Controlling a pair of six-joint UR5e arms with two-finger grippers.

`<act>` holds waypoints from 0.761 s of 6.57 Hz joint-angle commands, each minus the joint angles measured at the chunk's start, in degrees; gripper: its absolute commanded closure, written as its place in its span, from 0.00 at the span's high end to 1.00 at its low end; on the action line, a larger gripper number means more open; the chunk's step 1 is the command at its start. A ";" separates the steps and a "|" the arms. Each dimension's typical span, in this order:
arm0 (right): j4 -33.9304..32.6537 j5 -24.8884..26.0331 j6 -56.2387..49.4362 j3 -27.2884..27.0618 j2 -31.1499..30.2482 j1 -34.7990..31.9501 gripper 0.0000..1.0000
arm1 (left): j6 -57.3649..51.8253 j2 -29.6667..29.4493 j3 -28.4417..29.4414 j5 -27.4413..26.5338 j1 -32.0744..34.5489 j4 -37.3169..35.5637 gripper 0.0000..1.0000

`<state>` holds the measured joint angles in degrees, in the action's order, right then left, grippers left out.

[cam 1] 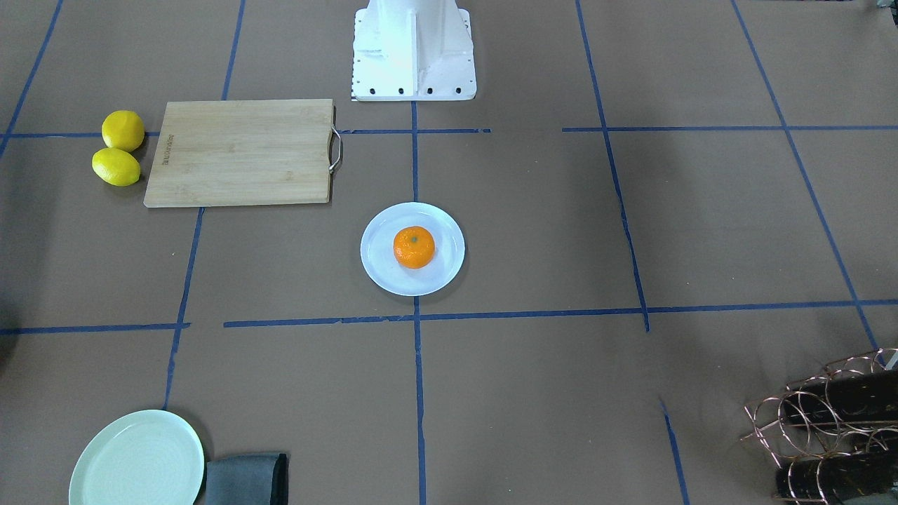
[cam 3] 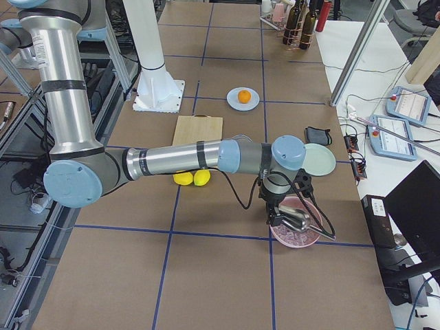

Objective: Pick orange to plate

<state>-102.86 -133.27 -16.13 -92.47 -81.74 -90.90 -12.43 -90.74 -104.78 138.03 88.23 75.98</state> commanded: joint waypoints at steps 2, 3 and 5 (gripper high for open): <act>-0.15 1.43 -0.39 -0.51 0.18 1.16 1.00 | -0.40 -1.19 0.18 0.66 -0.16 3.18 1.00; -0.07 1.08 -0.39 -0.77 0.17 2.64 1.00 | -0.32 -1.28 0.19 0.57 -0.34 2.94 1.00; 0.02 0.38 0.57 -0.86 0.17 3.01 1.00 | -0.23 -1.11 0.63 0.13 -0.86 2.68 1.00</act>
<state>-102.87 -132.32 -16.00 -93.20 -81.59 -88.17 -12.69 -91.84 -104.44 138.42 87.55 78.66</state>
